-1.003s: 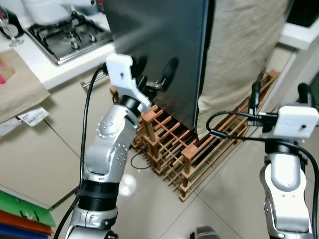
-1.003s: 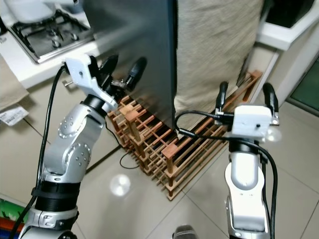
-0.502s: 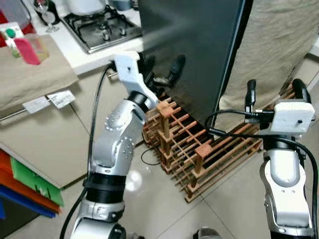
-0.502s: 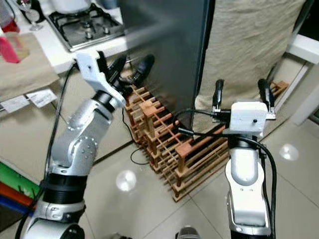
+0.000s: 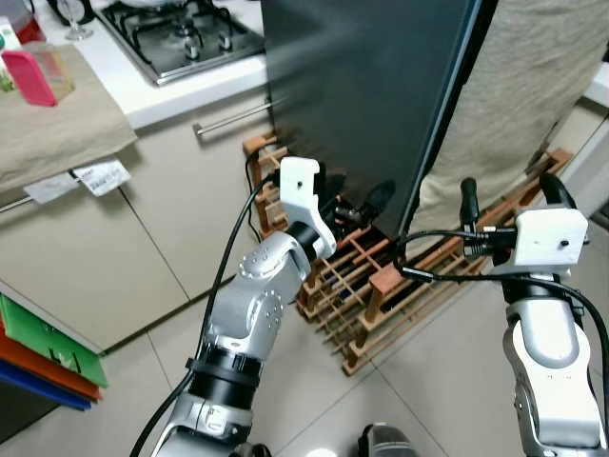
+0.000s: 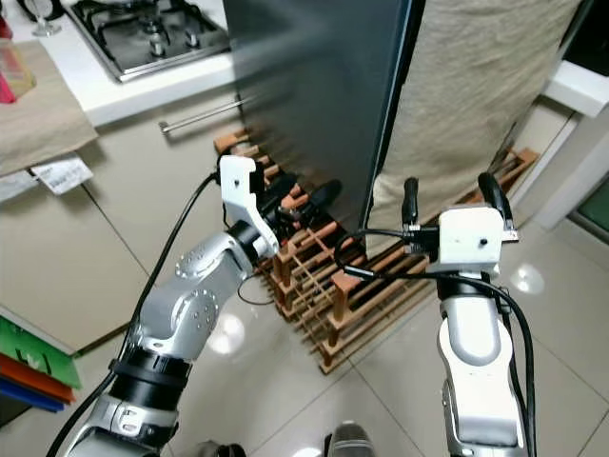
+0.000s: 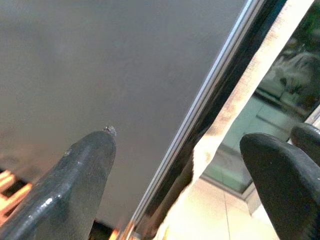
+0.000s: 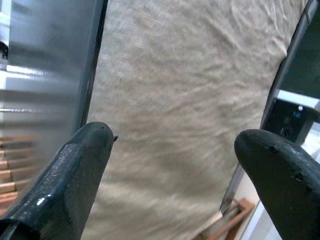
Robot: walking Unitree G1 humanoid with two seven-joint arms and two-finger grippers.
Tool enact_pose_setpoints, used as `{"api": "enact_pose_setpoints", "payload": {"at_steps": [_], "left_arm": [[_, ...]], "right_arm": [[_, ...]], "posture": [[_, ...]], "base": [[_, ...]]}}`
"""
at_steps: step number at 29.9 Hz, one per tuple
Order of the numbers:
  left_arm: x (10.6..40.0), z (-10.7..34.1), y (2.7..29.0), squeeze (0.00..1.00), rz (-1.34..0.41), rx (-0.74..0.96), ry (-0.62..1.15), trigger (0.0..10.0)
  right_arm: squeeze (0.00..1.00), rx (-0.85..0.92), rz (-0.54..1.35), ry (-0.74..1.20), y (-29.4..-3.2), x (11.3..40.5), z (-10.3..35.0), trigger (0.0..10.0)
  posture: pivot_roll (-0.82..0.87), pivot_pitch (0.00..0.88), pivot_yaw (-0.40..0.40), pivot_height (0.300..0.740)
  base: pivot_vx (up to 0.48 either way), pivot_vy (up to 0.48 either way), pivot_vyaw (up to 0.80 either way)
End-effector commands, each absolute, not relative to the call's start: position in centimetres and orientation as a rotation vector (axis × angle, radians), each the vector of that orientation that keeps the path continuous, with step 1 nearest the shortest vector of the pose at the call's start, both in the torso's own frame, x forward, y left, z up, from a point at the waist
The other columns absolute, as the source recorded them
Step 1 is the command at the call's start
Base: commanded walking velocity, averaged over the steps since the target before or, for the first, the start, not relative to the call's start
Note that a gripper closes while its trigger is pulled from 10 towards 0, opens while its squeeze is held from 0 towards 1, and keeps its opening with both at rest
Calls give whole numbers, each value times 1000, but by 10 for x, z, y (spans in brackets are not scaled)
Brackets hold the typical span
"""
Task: Restocking fridge
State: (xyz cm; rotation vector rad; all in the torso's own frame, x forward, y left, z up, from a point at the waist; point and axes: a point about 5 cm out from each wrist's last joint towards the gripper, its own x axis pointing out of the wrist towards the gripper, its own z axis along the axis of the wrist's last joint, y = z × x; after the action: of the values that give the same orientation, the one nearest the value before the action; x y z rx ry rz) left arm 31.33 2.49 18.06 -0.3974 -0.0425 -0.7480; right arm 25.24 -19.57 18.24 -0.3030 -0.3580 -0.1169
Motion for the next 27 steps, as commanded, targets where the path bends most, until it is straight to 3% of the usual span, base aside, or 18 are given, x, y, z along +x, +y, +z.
{"api": "enact_pose_setpoints", "payload": {"at_steps": [1, 5, 18, 27], "left_arm": [[311, 186, 18, 0, -785, -401, -71, 10000], [317, 193, 19, 0, -774, -396, -105, 10000], [346, 202, 35, 0, -679, -317, -149, 10000], [358, 220, 30, 8, -752, -356, -194, 10000]], "right_arm": [[0, -299, -133, -343, -201, 253, 181, 10000], [0, -303, -127, -359, -199, 254, 184, 10000], [0, -261, -197, -343, -207, 248, 177, 10000], [0, -192, -185, -287, -212, 234, 166, 10000]], "posture": [[-306, 82, 51, 740], [-308, 76, 61, 740], [-322, 70, 93, 740], [-349, 92, 105, 740]], "base": [[0, -461, 0], [0, -367, 0], [0, 0, 0], [0, 0, 0]]}}
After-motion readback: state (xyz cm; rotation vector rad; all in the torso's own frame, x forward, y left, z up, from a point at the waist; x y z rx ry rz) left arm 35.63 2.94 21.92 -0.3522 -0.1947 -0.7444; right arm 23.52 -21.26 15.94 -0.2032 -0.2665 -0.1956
